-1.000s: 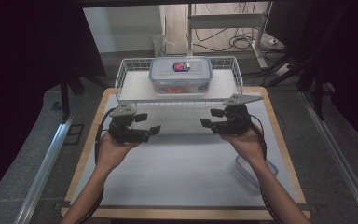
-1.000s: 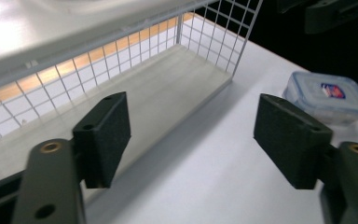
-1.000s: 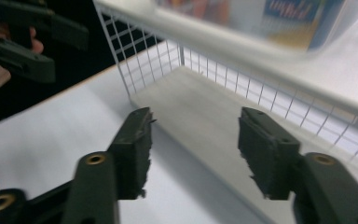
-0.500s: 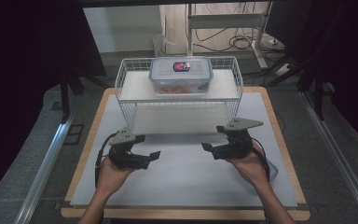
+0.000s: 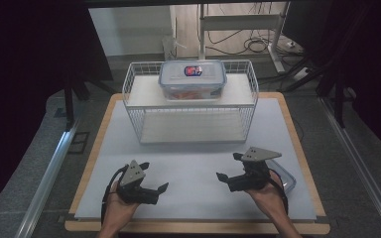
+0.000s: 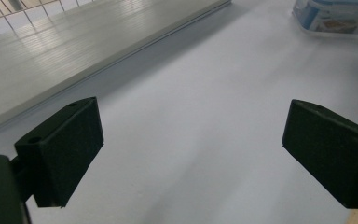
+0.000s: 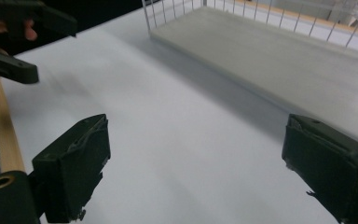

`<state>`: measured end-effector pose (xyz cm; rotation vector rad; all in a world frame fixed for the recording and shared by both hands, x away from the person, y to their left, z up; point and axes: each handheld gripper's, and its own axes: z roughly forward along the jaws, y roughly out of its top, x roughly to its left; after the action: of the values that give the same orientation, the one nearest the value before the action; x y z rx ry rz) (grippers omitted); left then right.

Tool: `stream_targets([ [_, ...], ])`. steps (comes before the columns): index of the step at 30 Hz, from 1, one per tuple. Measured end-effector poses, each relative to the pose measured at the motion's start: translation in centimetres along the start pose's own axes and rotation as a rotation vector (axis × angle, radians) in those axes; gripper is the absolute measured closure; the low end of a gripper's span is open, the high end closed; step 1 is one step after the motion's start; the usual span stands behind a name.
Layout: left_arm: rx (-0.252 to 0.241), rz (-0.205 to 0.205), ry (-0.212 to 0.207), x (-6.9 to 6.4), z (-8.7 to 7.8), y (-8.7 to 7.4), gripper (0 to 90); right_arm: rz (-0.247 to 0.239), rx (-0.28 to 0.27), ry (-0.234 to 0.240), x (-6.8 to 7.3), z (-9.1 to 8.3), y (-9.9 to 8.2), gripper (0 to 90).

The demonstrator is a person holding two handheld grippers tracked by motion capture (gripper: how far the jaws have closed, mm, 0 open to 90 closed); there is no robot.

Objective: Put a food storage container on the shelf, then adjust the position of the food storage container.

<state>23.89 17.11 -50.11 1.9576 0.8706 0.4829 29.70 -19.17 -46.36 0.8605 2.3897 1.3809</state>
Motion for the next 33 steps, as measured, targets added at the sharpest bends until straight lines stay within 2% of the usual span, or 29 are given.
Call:
stream_targets([
  [5, 0.030, 0.053, 0.046, -0.9, 0.0, -0.8, 5.5, 0.009, 0.058, -0.008, 0.3, 0.4, -1.4, 7.2],
  [8, 0.033, 0.053, 0.050, -1.1, -0.1, -0.9, 4.9, 0.026, 0.074, -0.015, 0.2, 0.4, -1.6, 5.4],
  [11, 0.016, 0.050, 0.052, -1.0, -0.3, -1.0, 4.9, 0.050, 0.068, -0.031, 0.2, 0.2, -1.3, 3.2],
  [15, 0.006, 0.040, 0.046, -0.8, -0.4, -1.4, 5.1, 0.059, 0.087, -0.048, 0.1, -0.1, -1.2, 4.5],
  [19, 0.020, 0.029, 0.045, -0.8, -0.4, -1.4, 5.8, 0.069, 0.102, -0.075, -0.3, -1.0, -1.6, 19.6],
  [23, 0.017, 0.034, 0.046, -1.0, -0.4, -1.3, 5.9, 0.080, 0.111, -0.106, -0.8, -2.5, -2.1, 45.9],
  [24, 0.020, 0.037, 0.045, -1.0, -0.4, -1.3, 5.8, 0.091, 0.115, -0.113, -1.2, -3.4, -2.3, 59.2],
  [25, 0.024, 0.037, 0.046, -1.0, -0.4, -1.3, 5.8, 0.091, 0.115, -0.113, -1.2, -3.4, -2.3, 59.2],
  [27, 0.036, 0.032, 0.043, -1.1, -0.3, -1.3, 5.8, 0.097, 0.125, -0.122, -1.6, -4.2, -2.6, 70.5],
  [29, 0.051, 0.029, 0.040, -1.1, -0.3, -1.2, 5.9, 0.099, 0.138, -0.158, -2.0, -4.9, -3.0, 80.2],
  [31, 0.057, 0.028, 0.038, -1.1, -0.3, -1.2, 6.1, 0.126, 0.135, -0.185, -2.6, -5.8, -3.6, 86.7],
  [33, 0.061, 0.021, 0.031, -1.1, -0.3, -1.2, 6.3, 0.144, 0.123, -0.222, -3.0, -6.6, -3.9, 89.5],
])
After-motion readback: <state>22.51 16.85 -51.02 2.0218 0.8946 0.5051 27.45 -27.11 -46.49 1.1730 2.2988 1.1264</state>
